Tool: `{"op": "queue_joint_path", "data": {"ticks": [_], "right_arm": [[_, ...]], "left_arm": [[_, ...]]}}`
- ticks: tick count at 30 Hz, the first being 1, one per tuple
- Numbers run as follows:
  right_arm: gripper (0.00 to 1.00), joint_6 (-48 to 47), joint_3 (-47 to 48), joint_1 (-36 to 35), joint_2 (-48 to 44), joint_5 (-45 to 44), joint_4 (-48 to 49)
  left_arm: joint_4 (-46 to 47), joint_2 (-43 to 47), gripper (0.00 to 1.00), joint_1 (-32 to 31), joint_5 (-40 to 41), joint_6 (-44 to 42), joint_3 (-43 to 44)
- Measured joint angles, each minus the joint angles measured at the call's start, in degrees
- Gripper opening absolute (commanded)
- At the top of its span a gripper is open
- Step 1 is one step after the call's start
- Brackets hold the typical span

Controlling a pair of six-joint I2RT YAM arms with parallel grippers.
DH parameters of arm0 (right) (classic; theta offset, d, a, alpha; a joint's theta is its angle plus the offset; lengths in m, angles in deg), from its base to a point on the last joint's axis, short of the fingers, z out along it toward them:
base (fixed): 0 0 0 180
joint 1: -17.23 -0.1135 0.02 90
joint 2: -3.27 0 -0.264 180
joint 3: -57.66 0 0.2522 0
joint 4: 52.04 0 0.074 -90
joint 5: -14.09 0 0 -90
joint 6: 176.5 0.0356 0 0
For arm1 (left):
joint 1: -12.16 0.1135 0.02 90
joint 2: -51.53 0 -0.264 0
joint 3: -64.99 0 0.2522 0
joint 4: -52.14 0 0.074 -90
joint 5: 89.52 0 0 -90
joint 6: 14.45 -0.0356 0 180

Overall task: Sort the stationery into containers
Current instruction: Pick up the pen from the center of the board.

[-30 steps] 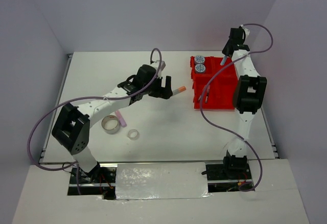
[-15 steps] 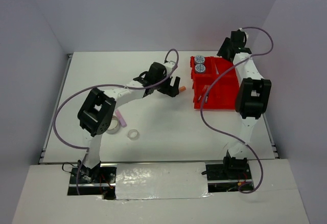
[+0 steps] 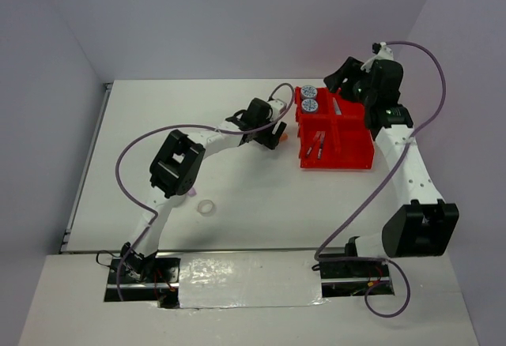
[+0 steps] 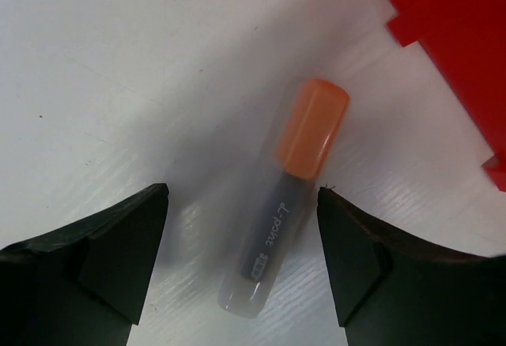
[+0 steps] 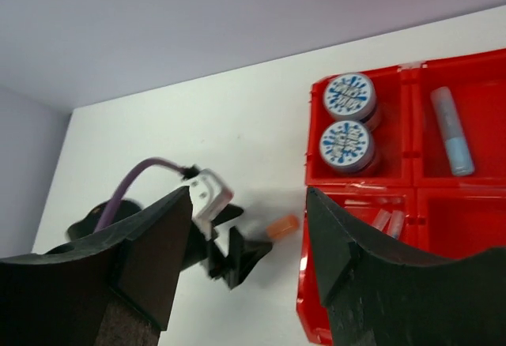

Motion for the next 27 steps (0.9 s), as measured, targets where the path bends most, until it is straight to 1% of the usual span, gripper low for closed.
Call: {"op": "queue_joint_path", "data": {"ticks": [2,4,5,6,7,8,11,13,16,18,22,27], "right_arm": [[0.67,0.2,-2.4,0.0,-3.1,2.2,0.6],[0.68,0.3,-4.3,0.0,-5.7,3.8,0.7],[0.69,0.3,-5.1,0.0,-6.8,4.5,0.8],[0.7,0.4,-5.9,0.0,-7.9,5.1,1.0],[0.73,0.5,-6.6,-0.1,-9.1,5.6,1.1],[0.74,0.6,-7.4,-0.4,-10.3,5.8,1.4],[0.74,1.0,-8.9,-1.1,-13.0,6.7,1.9],[0.75,1.2,-9.4,-1.2,-13.6,7.4,2.3],[0.75,2.2,-11.5,-1.6,-13.4,9.0,4.3],[0.75,2.9,-13.5,-2.6,-12.8,9.2,5.3],[0.75,4.8,-17.4,-6.7,-10.1,9.1,7.5],[0.73,8.9,-23.2,-10.8,-8.8,8.6,12.8]], "left_arm": [[-0.5,-0.9,0.84,-0.5,2.5,-0.6,1.1],[-1.2,-1.8,0.68,-1.0,4.5,-0.6,2.4],[-1.2,-2.2,0.42,-1.4,5.3,-0.6,3.0],[-1.0,-2.5,0.22,-1.6,5.6,-0.3,3.2],[-0.7,-2.5,0.05,-1.9,5.9,-0.2,3.2],[-0.3,-2.4,0.0,-2.2,6.5,0.0,2.8],[3.7,0.3,0.0,-2.8,7.1,0.2,-2.4],[5.7,4.4,0.0,-3.0,6.9,1.6,-9.2],[6.3,11.0,0.0,-3.0,5.9,3.8,-18.4],[6.9,14.9,0.0,-3.0,4.6,5.0,-23.2],[9.4,22.1,0.0,-2.9,1.2,7.8,-29.0],[17.1,28.5,0.0,-3.0,-4.7,11.6,-32.3]]}}
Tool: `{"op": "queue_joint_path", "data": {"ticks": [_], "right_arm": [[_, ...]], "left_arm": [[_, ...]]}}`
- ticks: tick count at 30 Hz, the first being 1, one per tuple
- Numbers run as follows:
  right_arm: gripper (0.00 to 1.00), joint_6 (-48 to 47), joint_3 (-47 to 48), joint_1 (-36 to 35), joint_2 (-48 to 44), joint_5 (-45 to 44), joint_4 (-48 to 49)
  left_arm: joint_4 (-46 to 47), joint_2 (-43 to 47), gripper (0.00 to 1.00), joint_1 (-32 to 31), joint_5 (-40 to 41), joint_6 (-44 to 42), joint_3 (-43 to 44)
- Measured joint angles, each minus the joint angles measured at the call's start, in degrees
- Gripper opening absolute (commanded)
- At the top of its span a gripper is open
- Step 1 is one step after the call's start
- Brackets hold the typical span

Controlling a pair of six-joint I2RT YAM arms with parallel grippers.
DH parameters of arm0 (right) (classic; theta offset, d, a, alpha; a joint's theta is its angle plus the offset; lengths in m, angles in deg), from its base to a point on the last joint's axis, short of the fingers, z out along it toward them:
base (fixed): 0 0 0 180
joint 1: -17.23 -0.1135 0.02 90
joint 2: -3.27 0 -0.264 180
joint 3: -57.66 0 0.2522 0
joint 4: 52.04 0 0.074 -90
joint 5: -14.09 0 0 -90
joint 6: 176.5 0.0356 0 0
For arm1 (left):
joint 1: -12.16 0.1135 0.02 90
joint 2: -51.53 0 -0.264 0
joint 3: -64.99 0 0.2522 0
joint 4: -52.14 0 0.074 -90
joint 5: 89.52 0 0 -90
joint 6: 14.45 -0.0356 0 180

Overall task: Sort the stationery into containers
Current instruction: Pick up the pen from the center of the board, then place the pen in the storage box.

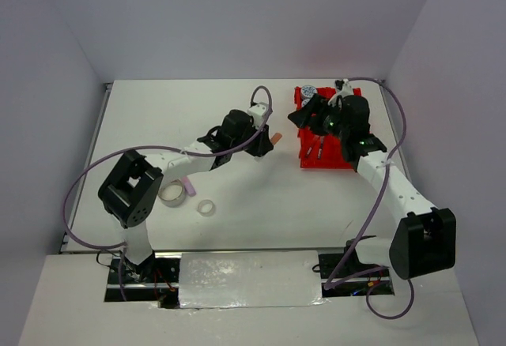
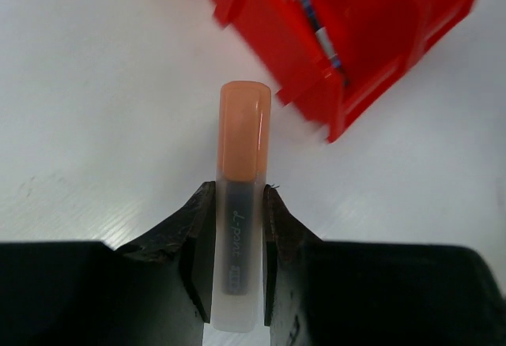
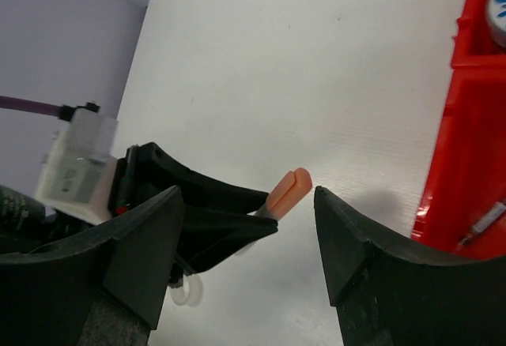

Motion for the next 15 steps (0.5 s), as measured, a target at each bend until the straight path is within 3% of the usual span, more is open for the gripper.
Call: {"op": "queue_joint_path", "data": {"ticks": [5,15], "right_arm": [[0.71,2.2,-0.3,-4.6,2.0,-3.0,3.3],[0.69,5.3,-1.5,-9.4,4.0,-12.8,4.1]], "left_arm": [[7.6,2.2,0.0,0.0,-5.6,3.5,-2.8],[12.1,4.9,0.0,0.0,-8.7,6.1,-4.8]]}}
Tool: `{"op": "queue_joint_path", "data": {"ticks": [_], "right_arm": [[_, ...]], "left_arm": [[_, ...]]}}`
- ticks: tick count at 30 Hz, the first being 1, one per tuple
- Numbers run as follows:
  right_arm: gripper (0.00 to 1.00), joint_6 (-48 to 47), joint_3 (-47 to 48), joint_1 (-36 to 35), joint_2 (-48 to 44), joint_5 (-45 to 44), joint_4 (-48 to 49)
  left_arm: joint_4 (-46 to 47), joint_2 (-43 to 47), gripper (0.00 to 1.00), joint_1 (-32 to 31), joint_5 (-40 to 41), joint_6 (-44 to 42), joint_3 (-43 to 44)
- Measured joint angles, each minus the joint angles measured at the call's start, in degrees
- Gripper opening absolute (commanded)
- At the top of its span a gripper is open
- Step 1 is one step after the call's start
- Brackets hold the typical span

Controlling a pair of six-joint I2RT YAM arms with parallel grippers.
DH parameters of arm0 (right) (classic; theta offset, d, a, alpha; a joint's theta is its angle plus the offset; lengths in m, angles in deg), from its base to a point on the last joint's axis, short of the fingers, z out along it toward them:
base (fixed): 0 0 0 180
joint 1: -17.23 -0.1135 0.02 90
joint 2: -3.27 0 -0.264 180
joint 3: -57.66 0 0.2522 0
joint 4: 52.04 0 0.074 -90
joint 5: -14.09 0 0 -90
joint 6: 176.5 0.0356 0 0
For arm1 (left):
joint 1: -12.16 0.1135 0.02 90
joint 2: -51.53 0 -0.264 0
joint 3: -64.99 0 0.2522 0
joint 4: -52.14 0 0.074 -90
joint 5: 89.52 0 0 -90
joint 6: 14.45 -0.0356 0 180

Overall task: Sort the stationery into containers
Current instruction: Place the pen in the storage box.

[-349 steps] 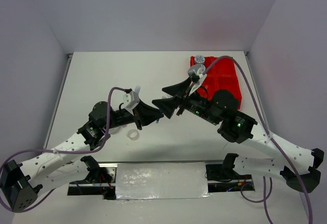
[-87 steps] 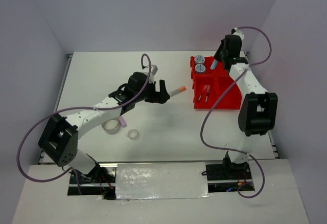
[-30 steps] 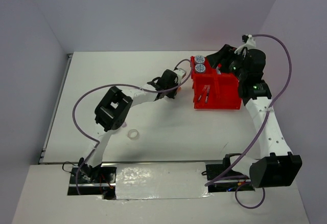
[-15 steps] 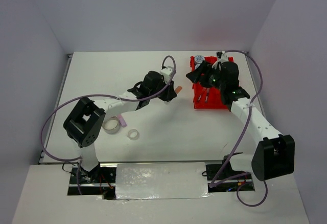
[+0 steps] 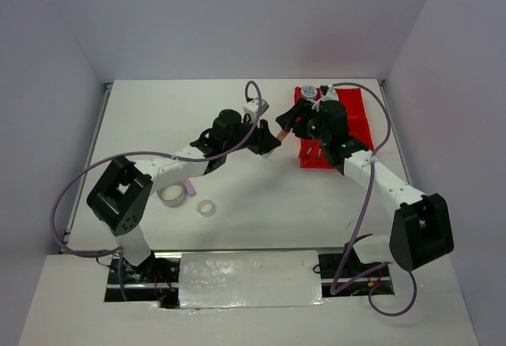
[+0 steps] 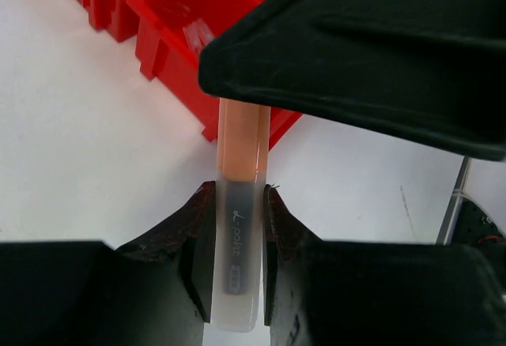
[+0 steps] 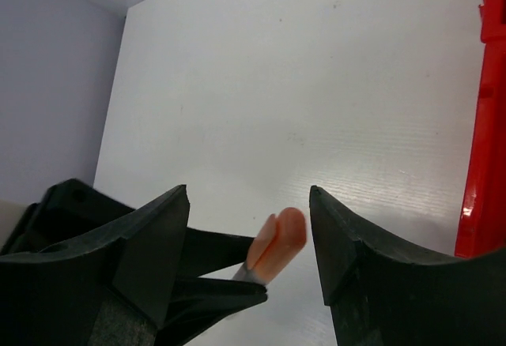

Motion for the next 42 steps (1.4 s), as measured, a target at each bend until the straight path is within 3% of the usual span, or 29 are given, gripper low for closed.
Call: {"op": "queue_joint_path", "data": {"ticks": [4,10,13,14,16,17,18,22,25,32,38,42], "right_arm": [[0.67,0.2,0.0,-0.2,0.3,-1.8,0.0],[0.52,1.1,0.0,-1.8,3.0,-0.2,0.4],[0.25,2.6,0.0,-2.9,5.0,2.4,1.6],[0.05,3.3,0.0,-3.0,5.5,3.1,2.4],[0.0,4.6,0.0,-3.1,6.2,4.2,3.5],[0.0,4.8,0.1,-3.0,6.6,4.4,4.1],[0.0,4.9,0.1,-3.0,7.0,4.7,4.3],[0.0,3.0,2.4,-2.7,8.8,3.4,1.6],[0.0,-0.7,9.3,-0.6,12.8,0.7,-2.8],[0.0,-10.7,28.5,14.1,24.2,-12.7,-10.0],[0.0,-16.6,43.2,22.2,35.5,-20.3,-14.2],[0.02,-18.1,52.3,24.8,43.3,-20.5,-16.4]], "left_arm": [[1.8,2.1,0.0,0.0,-0.3,0.1,-0.5],[2.6,2.9,0.0,0.0,-0.8,0.1,-0.5],[2.0,2.9,0.0,0.0,-0.4,0.0,-0.5],[1.4,2.9,0.02,0.0,-0.1,0.0,-0.5],[0.8,2.9,0.31,0.0,0.6,0.0,-0.5],[0.6,3.0,0.53,0.0,1.1,0.0,-0.5],[0.2,3.0,0.98,0.0,1.7,-0.1,-0.5],[-2.4,3.1,0.99,0.0,5.2,-0.2,-0.3],[-8.2,3.7,0.99,0.0,10.2,-0.2,1.2],[-25.5,7.1,0.99,3.5,22.6,3.8,3.7],[-34.0,10.3,0.99,10.3,26.6,7.2,0.5],[-35.1,11.6,0.99,10.3,25.6,7.4,-1.9]]}}
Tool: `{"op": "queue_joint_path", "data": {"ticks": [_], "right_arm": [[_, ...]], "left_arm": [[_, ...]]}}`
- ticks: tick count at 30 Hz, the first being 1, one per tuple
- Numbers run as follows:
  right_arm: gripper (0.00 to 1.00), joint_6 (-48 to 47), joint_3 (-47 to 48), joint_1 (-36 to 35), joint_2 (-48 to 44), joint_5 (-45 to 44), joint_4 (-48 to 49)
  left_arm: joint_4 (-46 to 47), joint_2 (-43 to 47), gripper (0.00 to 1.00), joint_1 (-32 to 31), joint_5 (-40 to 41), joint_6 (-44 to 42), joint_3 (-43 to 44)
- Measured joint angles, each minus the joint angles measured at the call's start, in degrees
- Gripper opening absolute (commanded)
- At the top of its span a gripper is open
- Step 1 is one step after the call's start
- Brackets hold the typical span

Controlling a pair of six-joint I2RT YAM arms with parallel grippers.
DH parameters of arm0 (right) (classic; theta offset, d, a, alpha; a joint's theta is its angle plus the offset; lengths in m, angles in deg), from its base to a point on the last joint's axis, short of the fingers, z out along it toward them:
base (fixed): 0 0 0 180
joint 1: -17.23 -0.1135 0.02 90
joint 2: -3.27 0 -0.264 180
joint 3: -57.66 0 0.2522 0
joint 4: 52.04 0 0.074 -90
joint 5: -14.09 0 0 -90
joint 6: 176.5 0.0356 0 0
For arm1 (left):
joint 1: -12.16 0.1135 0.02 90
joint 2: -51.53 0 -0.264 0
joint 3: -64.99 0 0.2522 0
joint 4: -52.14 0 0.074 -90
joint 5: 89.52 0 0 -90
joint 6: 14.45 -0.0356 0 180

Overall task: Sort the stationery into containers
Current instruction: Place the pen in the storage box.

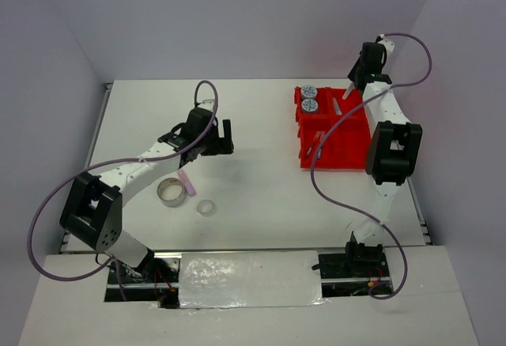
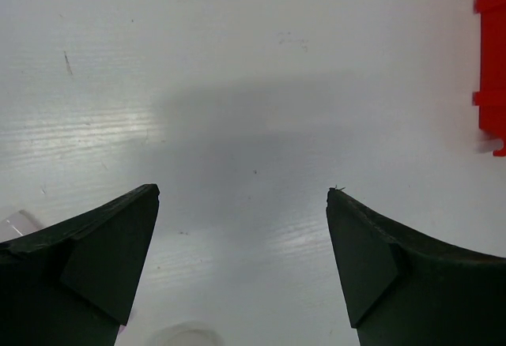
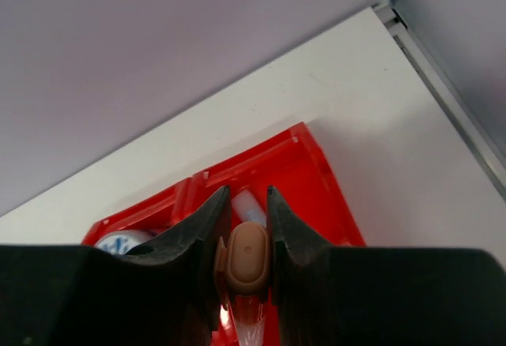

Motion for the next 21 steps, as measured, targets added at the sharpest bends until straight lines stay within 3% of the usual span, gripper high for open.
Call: {"op": "queue_joint_path", "data": {"ticks": [5,7,8,9,14,21], "right_arm": [[0.09,-0.4,8.7,1.4,8.1,0.7,-4.1],[0.16,-0.3,8.8,1.4,9.0,1.1,-5.0],[0.22,-0.3,8.3,1.3,9.0,1.2,-5.4],[0.42,-0.2,7.8,1.3,9.0,1.3,-5.6],[0.69,0.5,5.4,1.2,9.0,2.2,-5.5],[0.71,0.5,5.4,1.2,7.1,2.3,-7.4]], "left_arm": [[-1.8,0.3,0.99,-0.5,0.2,0.2,-0.8],[-2.4,0.5,0.99,-0.4,1.1,0.5,-0.8],[-2.8,0.7,0.99,-0.3,1.7,1.0,-0.8],[-3.3,1.0,0.99,-0.3,2.4,1.7,-0.8],[-7.1,3.1,0.99,0.7,7.0,5.1,-0.8],[-12.0,3.6,0.99,1.7,11.5,10.2,-0.5]]}}
